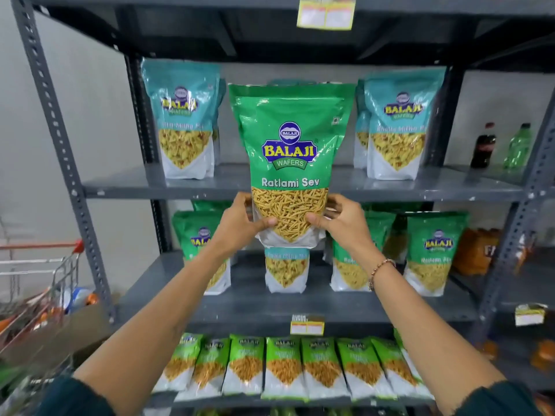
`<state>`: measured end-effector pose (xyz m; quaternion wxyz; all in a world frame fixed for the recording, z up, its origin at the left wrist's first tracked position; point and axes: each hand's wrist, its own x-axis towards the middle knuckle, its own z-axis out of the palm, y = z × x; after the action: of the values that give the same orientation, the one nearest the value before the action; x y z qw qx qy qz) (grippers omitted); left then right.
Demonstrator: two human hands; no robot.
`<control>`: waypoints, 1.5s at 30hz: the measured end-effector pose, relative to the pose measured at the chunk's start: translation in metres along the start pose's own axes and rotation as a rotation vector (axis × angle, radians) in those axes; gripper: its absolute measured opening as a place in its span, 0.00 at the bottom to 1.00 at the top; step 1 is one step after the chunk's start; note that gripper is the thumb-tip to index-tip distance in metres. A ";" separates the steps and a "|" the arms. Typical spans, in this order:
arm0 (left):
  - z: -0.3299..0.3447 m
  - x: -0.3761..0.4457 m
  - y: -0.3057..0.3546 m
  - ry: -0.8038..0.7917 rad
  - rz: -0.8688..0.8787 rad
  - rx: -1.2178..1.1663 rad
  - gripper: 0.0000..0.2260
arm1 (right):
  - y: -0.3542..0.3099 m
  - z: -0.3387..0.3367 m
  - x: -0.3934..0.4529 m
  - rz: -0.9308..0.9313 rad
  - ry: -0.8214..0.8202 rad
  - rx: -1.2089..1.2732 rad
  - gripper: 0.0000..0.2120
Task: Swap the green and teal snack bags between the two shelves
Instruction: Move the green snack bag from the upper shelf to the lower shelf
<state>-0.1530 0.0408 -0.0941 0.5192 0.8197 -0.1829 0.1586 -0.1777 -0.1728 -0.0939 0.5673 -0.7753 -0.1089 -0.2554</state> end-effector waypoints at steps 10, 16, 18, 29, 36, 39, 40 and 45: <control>0.015 -0.045 -0.107 -0.037 -0.234 0.169 0.34 | 0.086 0.066 -0.042 0.180 -0.182 -0.031 0.29; 0.023 -0.054 -0.165 -0.058 -0.376 0.095 0.42 | 0.157 0.116 -0.035 0.261 -0.310 -0.085 0.28; 0.026 -0.051 -0.181 -0.052 -0.428 0.096 0.41 | 0.173 0.130 -0.031 0.328 -0.355 -0.051 0.28; 0.024 -0.007 -0.241 -0.040 -0.551 0.115 0.38 | 0.229 0.181 0.007 0.409 -0.387 0.004 0.25; 0.017 0.011 -0.265 -0.041 -0.565 0.160 0.38 | 0.242 0.199 0.016 0.413 -0.412 0.059 0.26; 0.017 0.012 -0.270 -0.037 -0.572 0.156 0.37 | 0.249 0.203 0.017 0.393 -0.417 0.060 0.27; 0.016 0.011 -0.271 -0.038 -0.569 0.164 0.37 | 0.250 0.203 0.017 0.388 -0.422 0.059 0.28; 0.017 0.008 -0.268 -0.033 -0.648 0.332 0.34 | 0.251 0.198 0.016 0.353 -0.457 0.051 0.30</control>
<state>-0.0200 0.1298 -0.3097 0.3993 0.9107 0.1062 0.0004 0.0046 -0.0734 -0.3374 0.5831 -0.8051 -0.1038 0.0317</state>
